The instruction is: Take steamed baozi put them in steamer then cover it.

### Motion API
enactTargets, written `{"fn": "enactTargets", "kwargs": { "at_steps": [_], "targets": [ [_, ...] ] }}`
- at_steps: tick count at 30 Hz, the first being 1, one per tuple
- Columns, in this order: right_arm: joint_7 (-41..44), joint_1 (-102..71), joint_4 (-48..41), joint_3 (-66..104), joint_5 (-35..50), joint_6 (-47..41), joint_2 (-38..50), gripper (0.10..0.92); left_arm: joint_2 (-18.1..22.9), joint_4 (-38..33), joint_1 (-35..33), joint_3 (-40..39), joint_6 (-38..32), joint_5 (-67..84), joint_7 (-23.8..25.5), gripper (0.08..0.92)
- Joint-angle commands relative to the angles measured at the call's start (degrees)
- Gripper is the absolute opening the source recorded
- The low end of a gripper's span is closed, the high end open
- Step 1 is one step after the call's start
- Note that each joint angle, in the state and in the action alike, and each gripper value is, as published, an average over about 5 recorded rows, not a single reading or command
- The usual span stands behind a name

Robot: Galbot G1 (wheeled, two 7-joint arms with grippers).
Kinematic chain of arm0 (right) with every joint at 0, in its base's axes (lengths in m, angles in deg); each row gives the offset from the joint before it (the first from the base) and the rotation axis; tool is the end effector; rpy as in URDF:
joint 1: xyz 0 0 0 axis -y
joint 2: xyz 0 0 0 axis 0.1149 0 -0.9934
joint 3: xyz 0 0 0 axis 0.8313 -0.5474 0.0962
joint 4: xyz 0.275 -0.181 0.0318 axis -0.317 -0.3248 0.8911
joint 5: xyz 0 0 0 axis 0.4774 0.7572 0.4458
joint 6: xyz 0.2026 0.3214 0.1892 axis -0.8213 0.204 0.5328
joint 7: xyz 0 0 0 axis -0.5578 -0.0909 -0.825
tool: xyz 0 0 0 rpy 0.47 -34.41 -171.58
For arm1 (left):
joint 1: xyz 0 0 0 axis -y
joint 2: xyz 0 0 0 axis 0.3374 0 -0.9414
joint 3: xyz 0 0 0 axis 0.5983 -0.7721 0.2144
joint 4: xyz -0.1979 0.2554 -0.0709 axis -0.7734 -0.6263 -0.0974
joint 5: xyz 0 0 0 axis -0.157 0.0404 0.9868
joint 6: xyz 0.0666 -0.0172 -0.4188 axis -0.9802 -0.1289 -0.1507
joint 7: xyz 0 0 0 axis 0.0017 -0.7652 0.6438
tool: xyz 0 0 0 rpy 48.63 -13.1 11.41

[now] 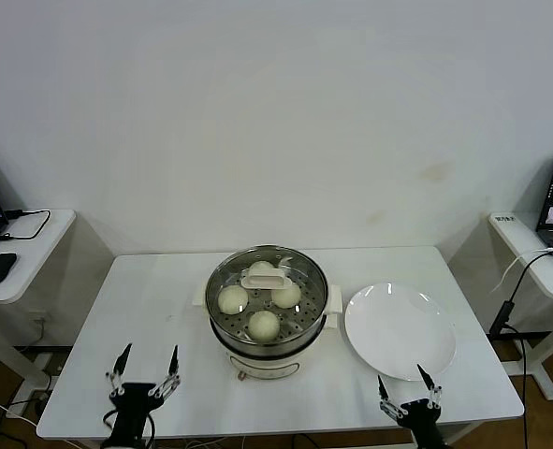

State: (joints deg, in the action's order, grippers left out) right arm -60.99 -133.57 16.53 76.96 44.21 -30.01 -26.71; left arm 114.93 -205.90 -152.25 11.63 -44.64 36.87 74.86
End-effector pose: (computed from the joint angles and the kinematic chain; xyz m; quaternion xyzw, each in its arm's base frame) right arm 0.1958 -0.0941 -0.4115 0.0582 -0.9886 0.1195 0.0709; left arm 0.1964 0.0400 -0.3247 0.0189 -0.9973 -0.0628 0.0318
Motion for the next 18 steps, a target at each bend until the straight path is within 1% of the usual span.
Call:
{"fn": "enactTargets", "kwargs": {
  "at_steps": [1,8,12,18],
  "targets": [
    [0.5,-0.3,1.4,-3.1,3.4,-1.1,1.8,0.823,3.1,3.2,-5.2,2.8,-5.4,8.1,-0.7,0.823],
    [1.0,-1.5,5.1,-5.3,6.6,-6.3,2.5,0.823,3.6,4.0,-4.4,2.5,-5.2,7.0,-0.4,0.823],
    [0.7,-1.6,7.2,-5.4,6.9,-9.4,2.8,0.823,3.8,4.6,-3.8,2.6,-5.1,6.4,-0.4,0.823],
    [0.5,-1.9,8.3,-5.3,7.1,-10.6,2.8,0.823,3.9,5.3,-2.9,2.5,-4.6,5.8,0.0,0.823]
  ]
}}
